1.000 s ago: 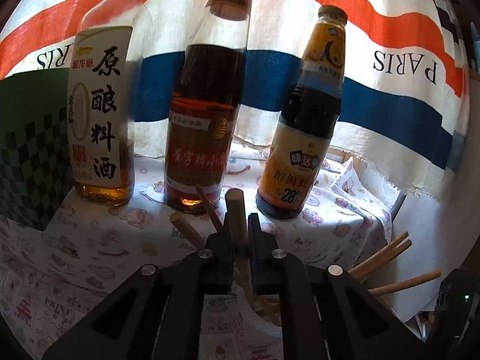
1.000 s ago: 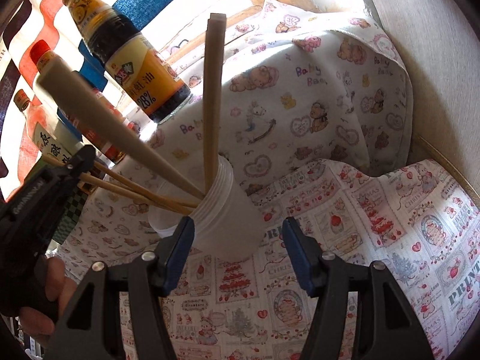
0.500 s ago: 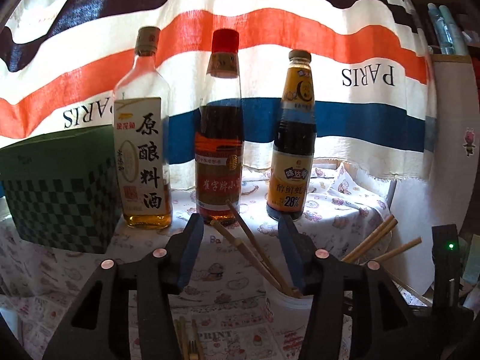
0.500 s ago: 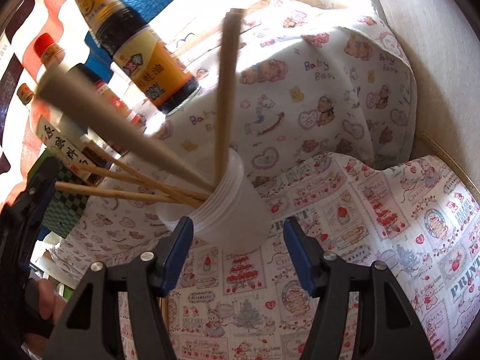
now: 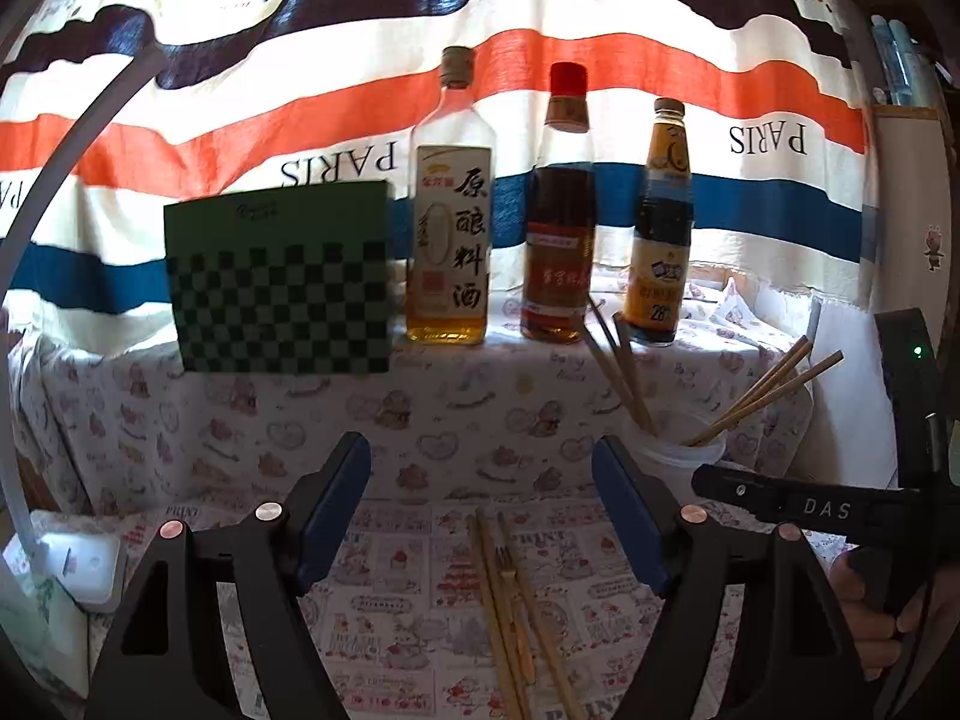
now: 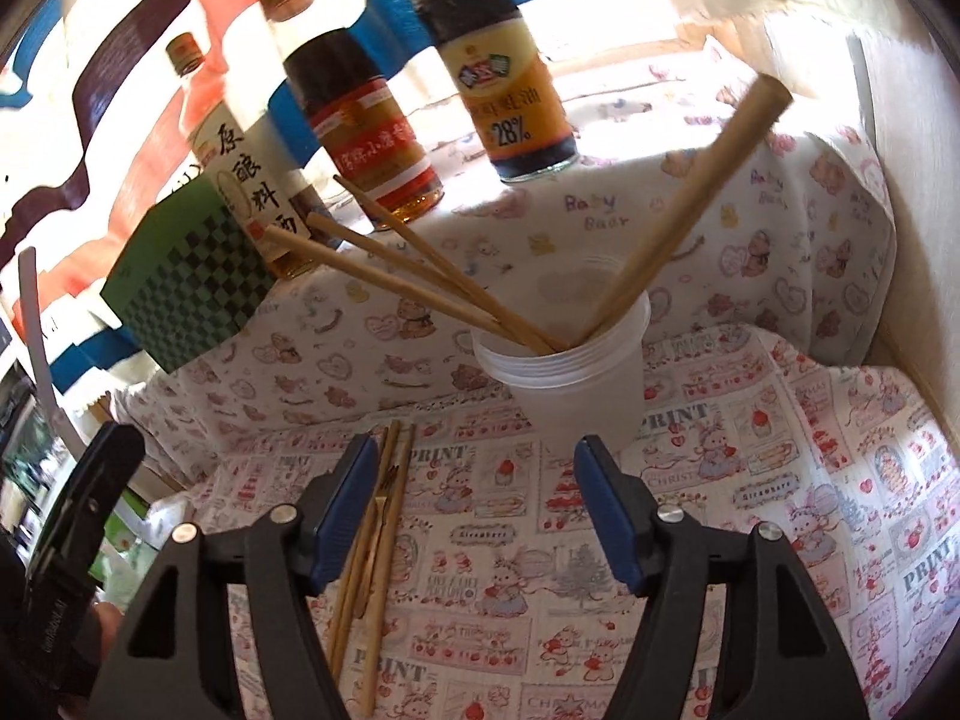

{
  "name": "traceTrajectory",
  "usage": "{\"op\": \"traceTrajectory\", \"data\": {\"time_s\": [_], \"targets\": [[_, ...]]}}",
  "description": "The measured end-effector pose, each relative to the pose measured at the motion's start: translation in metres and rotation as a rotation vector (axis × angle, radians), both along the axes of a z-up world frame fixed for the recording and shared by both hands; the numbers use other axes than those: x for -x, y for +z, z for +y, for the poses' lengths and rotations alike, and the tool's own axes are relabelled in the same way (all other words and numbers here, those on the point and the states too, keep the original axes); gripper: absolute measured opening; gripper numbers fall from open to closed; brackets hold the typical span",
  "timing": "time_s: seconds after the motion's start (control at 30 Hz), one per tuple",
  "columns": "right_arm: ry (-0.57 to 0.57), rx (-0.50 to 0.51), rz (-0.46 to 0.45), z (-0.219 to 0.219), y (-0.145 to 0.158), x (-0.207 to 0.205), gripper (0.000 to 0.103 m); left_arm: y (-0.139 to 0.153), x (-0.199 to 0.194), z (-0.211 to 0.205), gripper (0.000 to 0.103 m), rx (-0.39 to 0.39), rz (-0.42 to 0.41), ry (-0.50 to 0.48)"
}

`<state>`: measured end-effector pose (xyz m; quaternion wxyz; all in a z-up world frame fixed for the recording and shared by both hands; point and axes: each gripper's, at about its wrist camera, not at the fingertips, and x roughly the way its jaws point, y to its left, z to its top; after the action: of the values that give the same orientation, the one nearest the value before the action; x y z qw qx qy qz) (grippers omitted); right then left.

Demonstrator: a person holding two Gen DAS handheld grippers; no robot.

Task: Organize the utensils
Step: 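Move both open grippers back down over the remaining chopsticks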

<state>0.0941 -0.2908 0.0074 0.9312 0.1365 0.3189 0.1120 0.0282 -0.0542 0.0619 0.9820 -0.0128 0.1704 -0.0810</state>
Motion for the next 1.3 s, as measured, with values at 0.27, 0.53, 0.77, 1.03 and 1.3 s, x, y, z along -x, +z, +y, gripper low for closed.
{"op": "traceTrajectory", "data": {"time_s": [0.27,0.53,0.77,1.03,1.3], "targets": [[-0.001,0.145,0.073,0.019,-0.021,-0.013,0.073,-0.026,-0.03,0.049,0.075,0.112,0.256,0.055],[0.138,0.286,0.157,0.061,-0.046,-0.008,0.075,-0.034,-0.044,0.073,0.082,0.131,0.314,0.129],[0.245,0.335,0.181,0.086,-0.059,0.005,0.075,-0.037,-0.045,0.07,0.087,0.102,0.331,0.131],[0.274,0.445,0.19,0.105,-0.069,0.019,0.075,-0.03,-0.038,0.068,0.087,0.028,0.273,0.197],[0.24,0.433,0.192,0.103,-0.078,0.016,0.069,-0.031,-0.037,0.062,0.091,-0.061,0.252,0.269]]}}
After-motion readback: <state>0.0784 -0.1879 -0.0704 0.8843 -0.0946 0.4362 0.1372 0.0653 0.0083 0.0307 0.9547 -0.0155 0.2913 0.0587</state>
